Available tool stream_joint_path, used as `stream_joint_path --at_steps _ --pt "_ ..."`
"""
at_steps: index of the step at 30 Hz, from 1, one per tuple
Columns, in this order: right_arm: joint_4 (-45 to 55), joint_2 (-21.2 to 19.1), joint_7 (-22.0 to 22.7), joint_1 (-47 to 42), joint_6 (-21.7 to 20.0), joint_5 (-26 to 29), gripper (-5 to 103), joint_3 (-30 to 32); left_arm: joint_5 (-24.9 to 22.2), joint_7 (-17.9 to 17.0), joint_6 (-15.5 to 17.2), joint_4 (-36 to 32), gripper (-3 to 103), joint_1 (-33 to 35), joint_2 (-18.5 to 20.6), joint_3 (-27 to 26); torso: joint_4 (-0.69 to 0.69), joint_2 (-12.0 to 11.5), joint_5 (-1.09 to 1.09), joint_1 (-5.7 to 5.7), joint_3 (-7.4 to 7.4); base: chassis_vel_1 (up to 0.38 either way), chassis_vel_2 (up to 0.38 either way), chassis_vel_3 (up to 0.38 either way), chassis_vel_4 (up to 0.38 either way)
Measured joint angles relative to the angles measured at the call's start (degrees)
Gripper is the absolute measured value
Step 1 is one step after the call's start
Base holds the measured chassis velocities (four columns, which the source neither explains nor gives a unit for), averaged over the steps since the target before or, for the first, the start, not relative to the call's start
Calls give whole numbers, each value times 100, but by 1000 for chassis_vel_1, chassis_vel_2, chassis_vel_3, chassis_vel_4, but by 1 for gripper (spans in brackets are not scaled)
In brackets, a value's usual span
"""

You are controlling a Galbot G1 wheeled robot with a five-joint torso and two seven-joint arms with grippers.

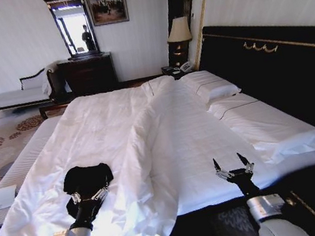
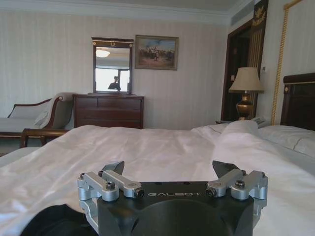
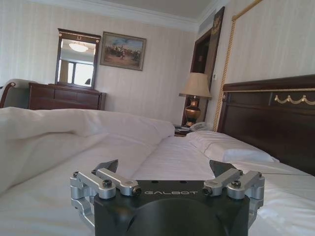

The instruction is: Fold the clothes on the bed.

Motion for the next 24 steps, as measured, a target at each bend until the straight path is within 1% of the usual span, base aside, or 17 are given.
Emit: stream_joint_path --at_steps 15,24 --pt "-16 20 -6 -14 6 -32 100 -31 -46 -2 -3 32 100 12 -17 -20 0 0 0 0 0 136 135 -134 -124" --pt "85 60 -6 -59 -96 36 100 -121 -52 -3 -9 23 100 28 -35 -25 0 0 0 0 0 137 150 -129 -142"
